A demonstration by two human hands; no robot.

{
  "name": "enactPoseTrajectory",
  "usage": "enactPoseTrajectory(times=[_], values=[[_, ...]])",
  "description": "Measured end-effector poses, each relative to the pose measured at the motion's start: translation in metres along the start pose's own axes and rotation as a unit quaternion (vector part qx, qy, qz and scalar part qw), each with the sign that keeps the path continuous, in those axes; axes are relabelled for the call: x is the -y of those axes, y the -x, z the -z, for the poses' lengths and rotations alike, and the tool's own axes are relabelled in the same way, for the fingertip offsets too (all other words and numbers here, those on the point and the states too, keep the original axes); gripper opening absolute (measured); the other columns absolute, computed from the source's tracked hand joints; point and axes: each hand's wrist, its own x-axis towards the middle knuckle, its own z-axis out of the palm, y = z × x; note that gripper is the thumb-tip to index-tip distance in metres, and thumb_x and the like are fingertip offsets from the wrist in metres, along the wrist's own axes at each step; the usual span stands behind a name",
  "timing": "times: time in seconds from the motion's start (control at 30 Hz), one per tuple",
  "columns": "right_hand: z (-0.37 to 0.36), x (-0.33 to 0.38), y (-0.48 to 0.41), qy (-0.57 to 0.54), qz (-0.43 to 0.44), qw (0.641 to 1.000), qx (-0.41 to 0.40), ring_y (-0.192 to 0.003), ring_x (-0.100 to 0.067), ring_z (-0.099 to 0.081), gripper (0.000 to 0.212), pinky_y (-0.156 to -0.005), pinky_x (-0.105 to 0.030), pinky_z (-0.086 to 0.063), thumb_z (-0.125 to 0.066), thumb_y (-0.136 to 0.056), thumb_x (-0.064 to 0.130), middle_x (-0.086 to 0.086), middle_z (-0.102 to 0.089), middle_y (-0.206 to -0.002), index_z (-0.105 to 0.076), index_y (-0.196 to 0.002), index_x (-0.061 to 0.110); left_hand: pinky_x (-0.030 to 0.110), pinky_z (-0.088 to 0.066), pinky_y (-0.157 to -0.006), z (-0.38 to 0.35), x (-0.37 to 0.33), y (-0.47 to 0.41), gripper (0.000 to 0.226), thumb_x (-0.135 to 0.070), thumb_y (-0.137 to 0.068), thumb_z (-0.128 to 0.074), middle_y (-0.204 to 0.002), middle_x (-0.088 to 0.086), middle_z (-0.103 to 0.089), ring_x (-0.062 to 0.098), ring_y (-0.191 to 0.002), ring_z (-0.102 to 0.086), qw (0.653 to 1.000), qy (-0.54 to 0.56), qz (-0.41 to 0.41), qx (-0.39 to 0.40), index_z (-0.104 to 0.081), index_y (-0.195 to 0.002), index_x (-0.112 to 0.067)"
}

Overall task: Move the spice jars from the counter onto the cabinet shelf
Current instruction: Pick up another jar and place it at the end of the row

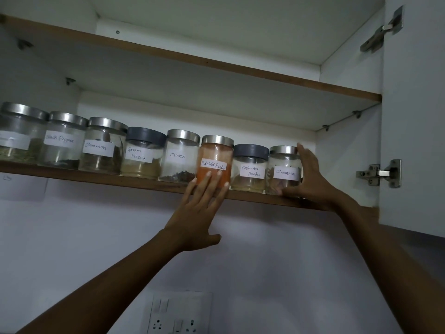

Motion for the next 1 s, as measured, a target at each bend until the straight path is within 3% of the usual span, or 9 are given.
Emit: enactPoseTrajectory(times=[0.07,0.13,0.23,0.3,0.37,0.47,0.57,0.73,1.0], values=[[-0.007,0.005,0.015,0.024,-0.035,0.998,-0.056,-0.143,-0.025,-0.004,0.118,-0.112,-0.046,-0.022,-0.081,-0.069,0.028,0.002,0.016,-0.155,0.006,-0.148,0.032,0.046,0.016,-0.115,0.002,0.002,0.003,0.108,-0.064,-0.079,-0.048,-0.151,0.01,0.032,0.028,-0.138,0.033,1.0,0.02,-0.017,0.008,0.031,-0.139,-0.02],[-0.019,0.017,0.039,0.057,-0.019,0.983,-0.175,-0.138,-0.033,-0.021,0.102,-0.106,-0.051,-0.031,-0.078,-0.072,0.033,-0.006,-0.003,-0.154,-0.012,-0.148,0.024,0.045,0.011,-0.117,0.007,0.003,0.015,0.096,-0.053,-0.086,-0.049,-0.155,0.007,0.026,0.024,-0.141,0.028,0.996,0.077,-0.045,0.001,0.02,-0.146,-0.023],[-0.052,0.04,0.08,0.032,0.053,0.956,-0.286,-0.106,-0.032,-0.052,0.051,-0.085,-0.049,-0.048,-0.07,-0.078,0.02,-0.012,-0.046,-0.122,-0.05,-0.124,0.009,0.044,-0.011,-0.117,0.017,0.012,0.047,0.061,-0.026,-0.086,-0.061,-0.153,0.008,-0.03,0.025,-0.144,-0.021,0.984,0.142,-0.087,-0.059,-0.039,-0.143,-0.019],[-0.077,0.058,0.103,0.023,0.054,0.959,-0.277,-0.085,-0.028,-0.058,0.02,-0.076,-0.05,-0.049,-0.063,-0.077,0.012,-0.007,-0.059,-0.094,-0.063,-0.096,0.005,0.042,-0.036,-0.105,0.023,0.026,0.068,0.035,-0.013,-0.08,-0.068,-0.12,0.004,-0.065,0.022,-0.116,-0.059,0.979,0.16,-0.085,-0.098,-0.066,-0.116,-0.015],[-0.108,0.079,0.122,-0.003,0.03,0.975,-0.221,-0.077,-0.022,-0.059,0.006,-0.076,-0.049,-0.049,-0.063,-0.079,0.004,-0.001,-0.063,-0.082,-0.066,-0.083,0.007,0.034,-0.051,-0.084,0.029,0.044,0.092,0.022,-0.008,-0.08,-0.068,-0.099,0.0,-0.072,0.02,-0.092,-0.068,0.975,0.195,-0.053,-0.089,-0.072,-0.101,-0.015],[-0.155,0.114,0.146,-0.061,0.004,0.988,-0.141,-0.073,-0.01,-0.059,0.01,-0.069,-0.015,-0.044,-0.063,-0.08,-0.001,0.0,-0.066,-0.08,-0.068,-0.081,0.007,0.027,-0.052,-0.063,0.033,0.073,0.135,0.019,-0.013,-0.087,-0.062,-0.097,-0.006,-0.071,0.013,-0.088,-0.067,0.973,0.228,-0.009,-0.023,-0.071,-0.103,-0.018],[-0.214,0.146,0.164,-0.141,-0.039,0.989,-0.029,-0.065,-0.002,-0.056,0.012,-0.061,-0.006,-0.039,-0.063,-0.081,-0.002,0.006,-0.065,-0.074,-0.068,-0.081,0.009,0.029,-0.052,-0.066,0.028,0.107,0.188,0.02,-0.018,-0.091,-0.056,-0.099,-0.013,-0.069,0.005,-0.083,-0.065,0.963,0.258,0.044,0.056,-0.069,-0.105,-0.023],[-0.32,0.185,0.207,-0.209,-0.08,0.955,0.193,-0.068,-0.01,-0.062,0.011,-0.067,-0.018,-0.048,-0.066,-0.083,0.006,0.008,-0.067,-0.077,-0.069,-0.083,0.016,0.034,-0.052,-0.078,-0.002,0.16,0.29,0.02,-0.021,-0.09,-0.055,-0.098,-0.017,-0.068,0.006,-0.081,-0.063,0.919,0.313,0.158,0.178,-0.07,-0.101,-0.028],[-0.5,0.242,0.307,-0.24,-0.14,0.882,0.381,-0.082,-0.01,-0.058,0.015,-0.067,-0.007,-0.044,-0.063,-0.084,0.005,0.006,-0.059,-0.091,-0.067,-0.098,0.01,0.033,-0.053,-0.08,-0.077,0.213,0.472,0.02,-0.015,-0.09,-0.058,-0.105,-0.005,-0.069,0.015,-0.091,-0.066,0.848,0.335,0.271,0.308,-0.071,-0.102,-0.022]])
